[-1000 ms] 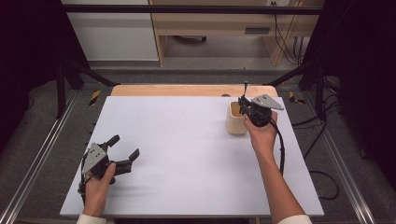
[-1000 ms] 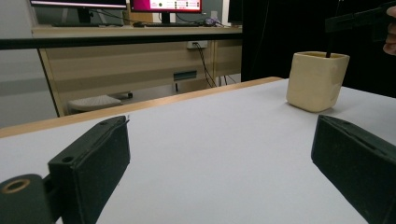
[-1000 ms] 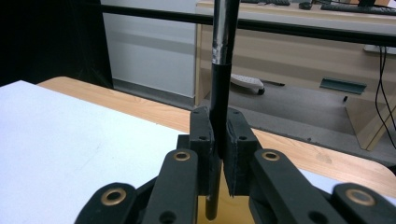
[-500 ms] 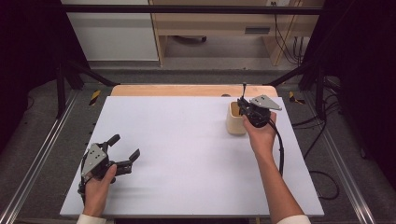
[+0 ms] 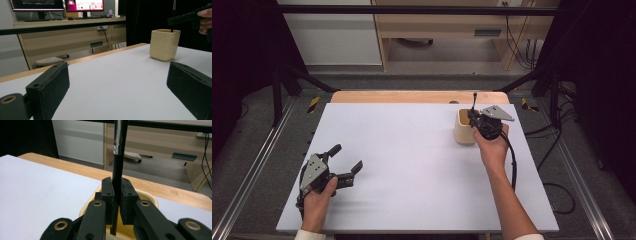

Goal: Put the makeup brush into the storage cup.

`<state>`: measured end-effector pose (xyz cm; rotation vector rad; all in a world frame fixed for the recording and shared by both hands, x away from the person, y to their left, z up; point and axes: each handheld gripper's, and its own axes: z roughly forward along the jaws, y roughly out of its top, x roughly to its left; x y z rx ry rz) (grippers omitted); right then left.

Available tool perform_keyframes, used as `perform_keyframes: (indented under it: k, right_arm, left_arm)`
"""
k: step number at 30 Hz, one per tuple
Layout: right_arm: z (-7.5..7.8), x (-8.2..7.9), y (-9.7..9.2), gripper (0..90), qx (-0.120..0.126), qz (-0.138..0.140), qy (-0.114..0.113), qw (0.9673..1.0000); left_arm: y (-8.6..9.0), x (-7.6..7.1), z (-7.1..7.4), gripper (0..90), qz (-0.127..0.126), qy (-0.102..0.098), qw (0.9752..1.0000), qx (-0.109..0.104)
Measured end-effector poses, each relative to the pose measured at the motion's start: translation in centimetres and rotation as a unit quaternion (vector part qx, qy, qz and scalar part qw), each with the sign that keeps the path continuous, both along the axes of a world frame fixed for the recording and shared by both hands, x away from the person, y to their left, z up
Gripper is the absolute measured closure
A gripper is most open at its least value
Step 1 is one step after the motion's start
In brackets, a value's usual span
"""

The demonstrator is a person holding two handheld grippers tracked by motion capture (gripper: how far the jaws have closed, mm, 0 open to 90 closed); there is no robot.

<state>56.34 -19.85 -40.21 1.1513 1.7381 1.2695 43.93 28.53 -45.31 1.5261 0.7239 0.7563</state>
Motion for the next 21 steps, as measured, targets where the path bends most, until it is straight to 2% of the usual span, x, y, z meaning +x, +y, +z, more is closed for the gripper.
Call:
perform_keyframes:
  k: [13,14,15,17,18,19,20,21]
  right_arm:
    - [-0.2,-0.1,0.1,82.7,-0.001,0.0,0.003,1.0]
    - [-0.2,-0.2,0.1,78.0,0.0,0.001,0.004,1.0]
    - [-0.2,-0.2,0.1,78.0,0.0,0.001,0.004,1.0]
    - [0.1,-0.5,0.0,64.3,0.007,-0.004,0.001,1.0]
    - [0.1,-0.5,0.0,64.3,0.007,-0.004,0.001,1.0]
    - [0.4,-0.8,0.0,59.3,0.015,-0.008,-0.003,0.9998]
    - [1.1,-1.7,-0.1,48.4,0.036,-0.009,-0.015,0.9992]
    - [1.1,-1.7,-0.1,48.4,0.036,-0.009,-0.015,0.9992]
  left_arm:
    - [-0.1,-0.1,0.0,4.2,0.0,-0.002,1.0,0.003]
    - [-0.1,0.0,0.0,4.2,0.0,-0.001,1.0,0.003]
    - [-0.1,0.0,0.0,4.2,0.001,-0.001,1.0,0.003]
    - [-0.1,0.0,0.0,4.2,0.001,-0.001,1.0,0.004]
    - [0.0,0.0,0.0,4.2,0.001,-0.001,1.0,0.004]
    - [0.0,0.0,0.0,4.1,0.001,-0.002,1.0,0.004]
    - [0.0,0.0,0.0,4.1,0.002,-0.001,1.0,0.003]
    - [0.0,0.0,0.0,4.1,0.002,-0.001,1.0,0.003]
